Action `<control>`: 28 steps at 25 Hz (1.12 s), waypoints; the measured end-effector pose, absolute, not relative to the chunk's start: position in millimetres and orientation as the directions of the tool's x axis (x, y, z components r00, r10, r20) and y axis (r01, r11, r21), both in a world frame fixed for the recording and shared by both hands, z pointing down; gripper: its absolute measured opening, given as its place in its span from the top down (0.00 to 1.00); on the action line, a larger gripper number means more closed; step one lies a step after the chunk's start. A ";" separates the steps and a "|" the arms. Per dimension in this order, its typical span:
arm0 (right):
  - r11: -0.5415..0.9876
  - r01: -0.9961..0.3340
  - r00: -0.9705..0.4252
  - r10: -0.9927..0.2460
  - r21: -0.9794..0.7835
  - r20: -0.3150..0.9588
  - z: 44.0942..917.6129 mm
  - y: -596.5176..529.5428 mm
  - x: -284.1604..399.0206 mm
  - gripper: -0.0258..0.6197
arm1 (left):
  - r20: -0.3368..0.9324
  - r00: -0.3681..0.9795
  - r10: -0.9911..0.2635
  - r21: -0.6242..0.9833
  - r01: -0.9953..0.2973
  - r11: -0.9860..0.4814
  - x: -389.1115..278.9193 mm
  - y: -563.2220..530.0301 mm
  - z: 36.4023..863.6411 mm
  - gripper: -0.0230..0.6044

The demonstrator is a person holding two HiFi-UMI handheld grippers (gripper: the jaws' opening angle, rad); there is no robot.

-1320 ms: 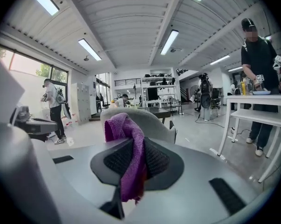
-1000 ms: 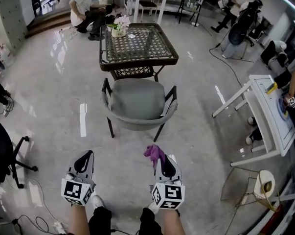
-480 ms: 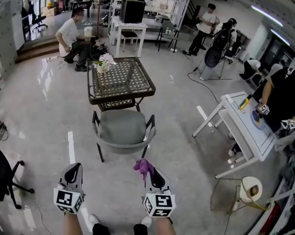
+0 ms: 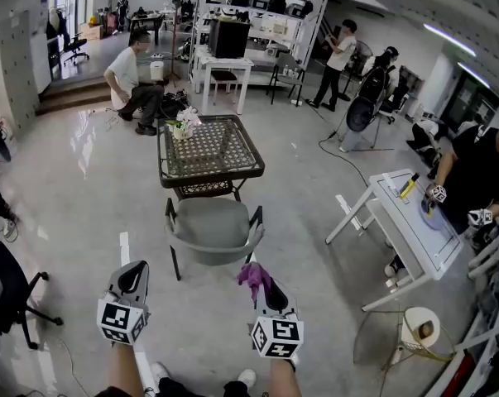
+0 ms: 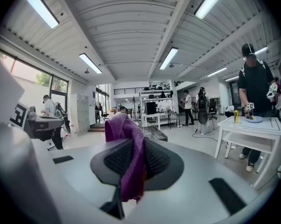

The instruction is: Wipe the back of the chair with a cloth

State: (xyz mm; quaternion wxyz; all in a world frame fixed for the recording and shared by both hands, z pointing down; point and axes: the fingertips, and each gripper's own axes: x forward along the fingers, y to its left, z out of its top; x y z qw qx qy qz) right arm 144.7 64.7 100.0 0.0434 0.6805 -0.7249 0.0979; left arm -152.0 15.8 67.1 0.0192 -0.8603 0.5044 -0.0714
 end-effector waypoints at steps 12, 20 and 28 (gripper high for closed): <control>0.075 -0.994 -0.087 -0.985 -0.081 0.152 68.5 72.9 140.4 0.85 | 0.013 0.452 -0.892 -0.110 -0.886 -0.451 -169.6 32.4 15.1 0.95; 0.074 -0.995 -0.082 -0.990 -0.067 0.119 46.7 71.2 139.8 0.85 | -0.002 0.448 -0.894 -0.110 -0.889 -0.445 -170.1 32.6 1.0 0.95; 0.049 -0.994 -0.059 -0.994 -0.098 0.096 40.0 72.2 146.4 0.85 | -0.021 0.457 -0.889 -0.122 -0.884 -0.452 -165.1 30.0 -10.1 0.95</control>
